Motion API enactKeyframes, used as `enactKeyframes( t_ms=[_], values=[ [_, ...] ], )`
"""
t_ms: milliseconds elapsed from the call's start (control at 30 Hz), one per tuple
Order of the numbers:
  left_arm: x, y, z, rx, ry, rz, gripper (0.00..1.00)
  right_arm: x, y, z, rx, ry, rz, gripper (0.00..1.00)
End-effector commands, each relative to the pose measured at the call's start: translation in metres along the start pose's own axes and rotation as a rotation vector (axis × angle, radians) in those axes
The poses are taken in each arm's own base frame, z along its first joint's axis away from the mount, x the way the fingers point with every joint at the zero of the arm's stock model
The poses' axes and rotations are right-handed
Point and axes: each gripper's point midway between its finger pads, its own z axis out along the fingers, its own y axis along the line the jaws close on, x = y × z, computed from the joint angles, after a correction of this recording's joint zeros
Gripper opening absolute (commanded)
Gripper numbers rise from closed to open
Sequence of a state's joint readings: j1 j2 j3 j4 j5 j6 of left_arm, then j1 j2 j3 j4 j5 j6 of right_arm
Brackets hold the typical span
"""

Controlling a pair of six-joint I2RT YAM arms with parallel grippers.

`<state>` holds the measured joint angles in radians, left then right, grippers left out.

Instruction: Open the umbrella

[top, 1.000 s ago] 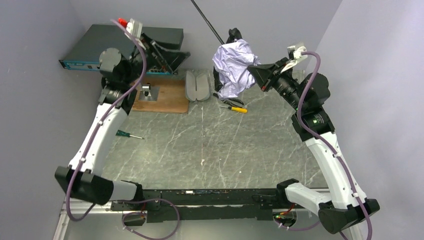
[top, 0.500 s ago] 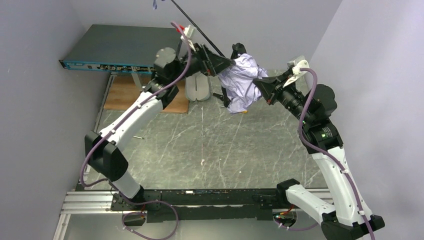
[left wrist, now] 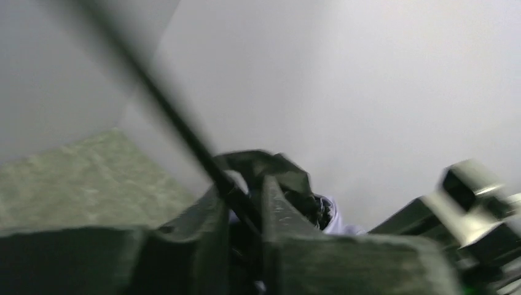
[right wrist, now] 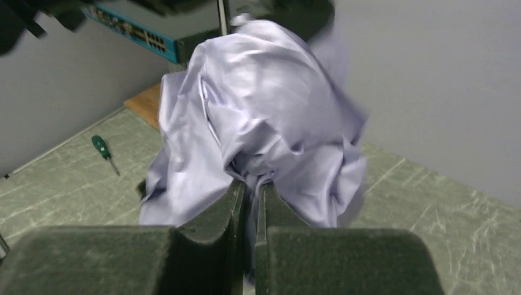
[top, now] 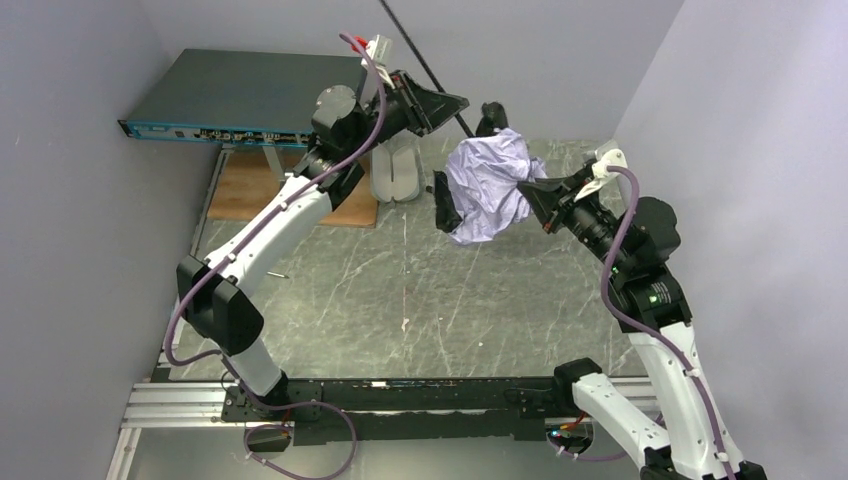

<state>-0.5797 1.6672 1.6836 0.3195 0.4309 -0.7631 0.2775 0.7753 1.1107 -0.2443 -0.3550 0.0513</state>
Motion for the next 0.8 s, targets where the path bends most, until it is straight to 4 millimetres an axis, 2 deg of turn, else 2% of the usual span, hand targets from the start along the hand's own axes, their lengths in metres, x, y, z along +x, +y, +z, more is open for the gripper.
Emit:
enactKeyframes(
  t_ms=[0, 33, 67, 133, 167, 233, 267, 333, 433, 467, 567, 633, 767],
  values=[
    [-0.032, -0.004, 0.01, -0.025, -0.092, 0.11, 0.0, -0.013, 0.01, -0.002, -0.059, -0.048, 0.013, 0.0],
    [-0.03, -0.004, 0.012, -0.013, -0.085, 0.11, 0.0, -0.009, 0.014, -0.001, -0.085, -0.038, 0.016, 0.0],
    [-0.028, -0.007, 0.013, 0.008, -0.079, 0.11, 0.0, -0.005, 0.017, -0.002, -0.104, -0.027, 0.019, 0.1],
    [-0.02, -0.017, 0.013, 0.072, -0.05, 0.159, 0.0, 0.005, 0.023, -0.004, -0.135, 0.013, 0.031, 0.5],
    [-0.013, -0.024, 0.012, 0.114, -0.027, 0.189, 0.0, 0.008, 0.027, -0.006, -0.152, 0.034, 0.042, 0.66],
    [0.004, -0.026, 0.006, 0.16, 0.031, 0.255, 0.0, 0.006, 0.036, -0.011, -0.191, 0.055, 0.061, 0.89],
    [0.014, -0.023, 0.003, 0.175, 0.063, 0.287, 0.0, 0.003, 0.039, -0.014, -0.206, 0.057, 0.064, 0.97],
    [0.047, -0.021, -0.007, 0.229, 0.181, 0.378, 0.0, -0.001, 0.042, -0.017, -0.215, 0.053, 0.056, 1.0],
    [0.099, -0.018, -0.028, 0.277, 0.331, 0.591, 0.0, -0.003, 0.031, -0.017, -0.146, 0.047, 0.047, 1.0],
    [0.111, -0.021, -0.036, 0.303, 0.355, 0.659, 0.0, -0.004, 0.027, -0.017, -0.128, 0.044, 0.039, 1.0],
    [0.136, -0.033, -0.055, 0.372, 0.393, 0.76, 0.0, -0.004, 0.022, -0.012, -0.1, 0.046, 0.058, 1.0],
    [0.146, -0.041, -0.06, 0.409, 0.428, 0.772, 0.0, -0.006, 0.026, -0.007, -0.13, 0.038, 0.081, 1.0],
    [0.154, -0.051, -0.06, 0.463, 0.445, 0.744, 0.0, -0.008, 0.036, 0.002, -0.209, -0.011, 0.092, 0.92]
  ],
)
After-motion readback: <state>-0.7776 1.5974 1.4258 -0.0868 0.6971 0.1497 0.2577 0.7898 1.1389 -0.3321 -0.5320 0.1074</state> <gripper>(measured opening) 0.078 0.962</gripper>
